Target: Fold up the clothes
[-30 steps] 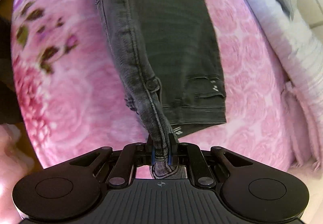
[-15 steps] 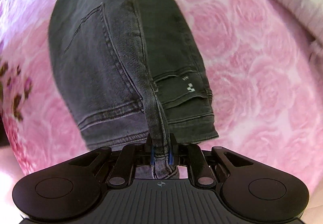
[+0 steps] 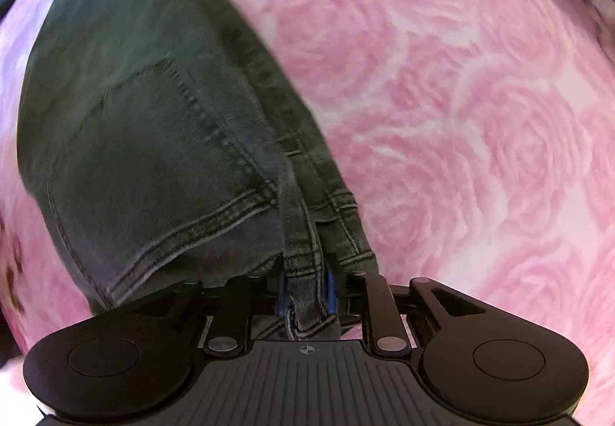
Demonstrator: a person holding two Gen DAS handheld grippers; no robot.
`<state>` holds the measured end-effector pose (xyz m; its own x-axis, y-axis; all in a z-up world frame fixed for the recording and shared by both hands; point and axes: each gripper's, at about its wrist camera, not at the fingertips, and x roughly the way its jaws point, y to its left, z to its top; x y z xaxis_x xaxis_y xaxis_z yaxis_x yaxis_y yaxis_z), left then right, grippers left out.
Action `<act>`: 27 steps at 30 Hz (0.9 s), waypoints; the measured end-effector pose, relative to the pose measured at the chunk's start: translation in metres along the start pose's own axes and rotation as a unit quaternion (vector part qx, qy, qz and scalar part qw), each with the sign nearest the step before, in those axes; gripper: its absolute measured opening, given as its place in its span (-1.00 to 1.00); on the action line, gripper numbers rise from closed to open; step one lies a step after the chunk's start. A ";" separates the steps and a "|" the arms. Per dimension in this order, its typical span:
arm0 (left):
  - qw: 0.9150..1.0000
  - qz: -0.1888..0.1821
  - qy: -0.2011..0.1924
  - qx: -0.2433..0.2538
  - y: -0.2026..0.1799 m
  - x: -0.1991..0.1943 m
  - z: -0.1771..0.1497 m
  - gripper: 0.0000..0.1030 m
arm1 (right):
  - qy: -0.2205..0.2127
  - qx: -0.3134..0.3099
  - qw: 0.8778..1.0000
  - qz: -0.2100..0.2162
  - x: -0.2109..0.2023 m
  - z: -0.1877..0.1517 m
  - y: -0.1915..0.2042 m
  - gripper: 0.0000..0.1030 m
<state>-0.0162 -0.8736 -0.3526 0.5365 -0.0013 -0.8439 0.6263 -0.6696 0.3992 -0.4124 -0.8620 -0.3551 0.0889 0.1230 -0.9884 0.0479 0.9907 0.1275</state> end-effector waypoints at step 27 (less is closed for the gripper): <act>0.859 -0.324 -0.394 0.042 -0.164 -0.226 0.289 -0.08 | -0.286 0.417 0.863 0.003 -0.013 -0.154 0.013 -0.05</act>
<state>-0.4034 -0.9781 -0.3305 -0.4796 -0.0893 -0.8729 0.5885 -0.7707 -0.2444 -0.5657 -0.8417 -0.3534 0.5570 -0.1579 -0.8153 0.7236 0.5741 0.3832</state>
